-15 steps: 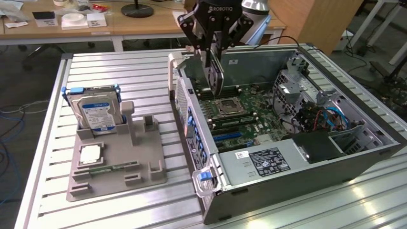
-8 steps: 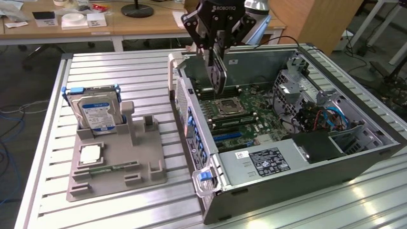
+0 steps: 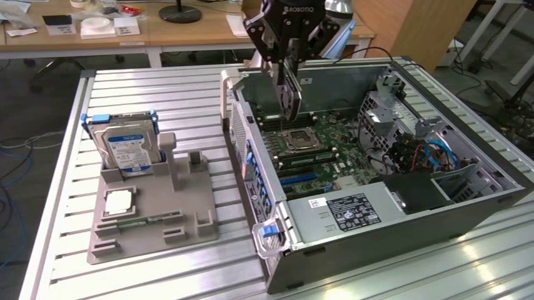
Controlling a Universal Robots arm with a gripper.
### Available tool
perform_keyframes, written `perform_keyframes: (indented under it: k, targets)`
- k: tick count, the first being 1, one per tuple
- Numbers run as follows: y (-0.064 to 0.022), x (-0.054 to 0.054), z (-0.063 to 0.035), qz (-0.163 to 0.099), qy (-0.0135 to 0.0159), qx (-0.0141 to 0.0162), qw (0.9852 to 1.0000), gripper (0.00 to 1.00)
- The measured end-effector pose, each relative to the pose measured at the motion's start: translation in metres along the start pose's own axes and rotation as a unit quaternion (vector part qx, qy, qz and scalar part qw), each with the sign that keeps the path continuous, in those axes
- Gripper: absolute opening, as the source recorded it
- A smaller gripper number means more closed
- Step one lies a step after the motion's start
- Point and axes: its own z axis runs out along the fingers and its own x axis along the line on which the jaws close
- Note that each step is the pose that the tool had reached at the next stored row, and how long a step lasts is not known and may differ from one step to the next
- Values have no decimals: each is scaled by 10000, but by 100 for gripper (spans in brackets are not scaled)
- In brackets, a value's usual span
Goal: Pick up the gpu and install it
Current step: 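Pick up the gpu and move the gpu toward the slot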
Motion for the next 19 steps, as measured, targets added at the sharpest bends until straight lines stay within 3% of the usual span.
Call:
perform_keyframes:
  k: [19]
  targets:
    - [95, -201, 8, 0, 0, 0, 10000, 27]
